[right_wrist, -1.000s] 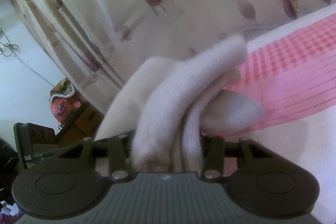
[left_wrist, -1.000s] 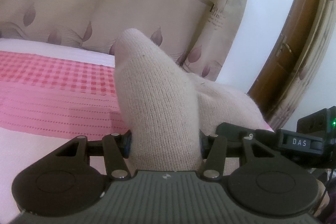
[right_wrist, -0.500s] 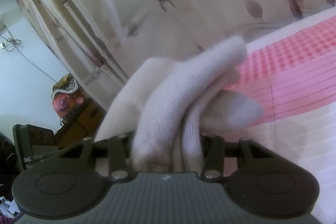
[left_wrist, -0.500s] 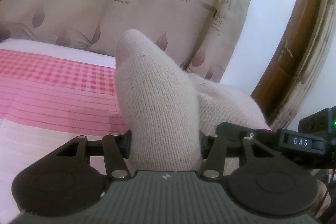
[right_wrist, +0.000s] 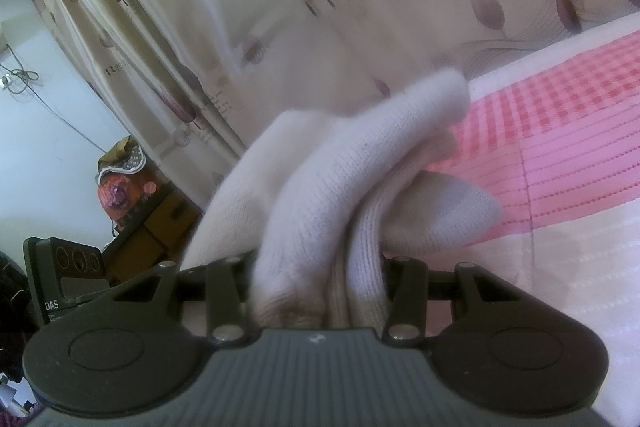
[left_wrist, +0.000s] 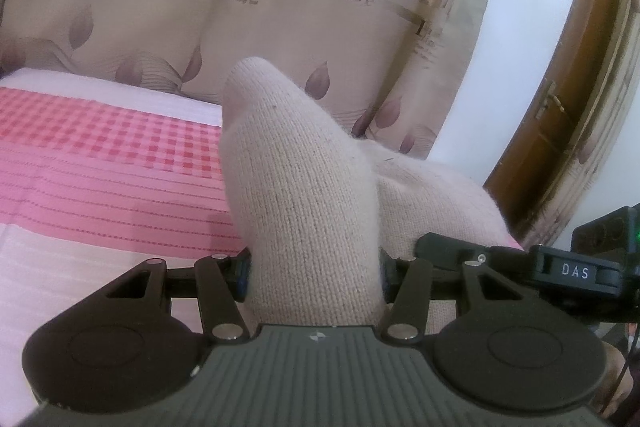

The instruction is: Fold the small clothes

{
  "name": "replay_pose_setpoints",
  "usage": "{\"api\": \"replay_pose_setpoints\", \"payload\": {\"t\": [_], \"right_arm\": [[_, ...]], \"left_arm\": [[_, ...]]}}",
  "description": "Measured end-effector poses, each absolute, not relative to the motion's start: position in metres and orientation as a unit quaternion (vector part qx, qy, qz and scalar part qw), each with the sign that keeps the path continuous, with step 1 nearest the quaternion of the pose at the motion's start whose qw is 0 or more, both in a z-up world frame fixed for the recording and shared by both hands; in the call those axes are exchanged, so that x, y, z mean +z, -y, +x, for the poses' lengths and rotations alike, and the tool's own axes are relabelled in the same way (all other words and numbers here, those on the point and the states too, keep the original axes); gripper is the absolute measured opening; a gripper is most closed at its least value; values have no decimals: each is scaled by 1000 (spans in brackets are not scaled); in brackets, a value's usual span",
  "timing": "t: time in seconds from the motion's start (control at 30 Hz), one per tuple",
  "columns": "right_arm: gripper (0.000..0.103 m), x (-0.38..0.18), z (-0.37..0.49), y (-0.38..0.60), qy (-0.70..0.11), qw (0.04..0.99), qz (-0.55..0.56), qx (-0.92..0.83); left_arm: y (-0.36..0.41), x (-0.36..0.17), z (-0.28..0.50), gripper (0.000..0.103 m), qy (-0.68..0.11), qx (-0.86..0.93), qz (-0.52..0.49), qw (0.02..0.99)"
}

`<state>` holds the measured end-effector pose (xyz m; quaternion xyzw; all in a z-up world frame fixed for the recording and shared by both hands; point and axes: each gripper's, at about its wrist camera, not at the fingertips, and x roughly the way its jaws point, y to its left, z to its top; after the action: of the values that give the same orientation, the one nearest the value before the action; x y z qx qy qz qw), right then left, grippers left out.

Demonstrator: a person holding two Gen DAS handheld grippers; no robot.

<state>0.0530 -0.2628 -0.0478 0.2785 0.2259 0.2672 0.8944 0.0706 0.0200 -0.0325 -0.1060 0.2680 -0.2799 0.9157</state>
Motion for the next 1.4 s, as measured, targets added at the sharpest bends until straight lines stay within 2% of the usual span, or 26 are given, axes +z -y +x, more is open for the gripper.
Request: {"api": "replay_pose_setpoints", "payload": {"t": [0.5,0.83,0.93,1.13,1.17,1.2,1.27,1.4], "right_arm": [[45,-69,80,258,-251,889,282,259],[46,-90,89,262,-275,894,266,235],[46,-93,89,260,-277,900,250,227],[49,-95,86,254,-279,914,205,211],[50,-96,85,252,-280,917,197,207],[51,-97,84,251,-280,919,189,204],[56,-99,83,251,-281,923,175,198],[63,-102,81,257,-281,926,171,185]], "left_arm": [[-20,-57,99,53,-295,-252,-109,915],[-21,-82,112,58,-309,-237,-102,915],[-23,-84,112,62,-305,-232,-99,918],[-17,-85,103,78,-268,-213,-53,938],[-15,-84,101,84,-260,-207,-43,942],[-14,-84,99,91,-253,-199,-33,946],[-14,-83,95,98,-239,-186,-26,953],[-15,-81,90,103,-223,-167,-22,960]]}}
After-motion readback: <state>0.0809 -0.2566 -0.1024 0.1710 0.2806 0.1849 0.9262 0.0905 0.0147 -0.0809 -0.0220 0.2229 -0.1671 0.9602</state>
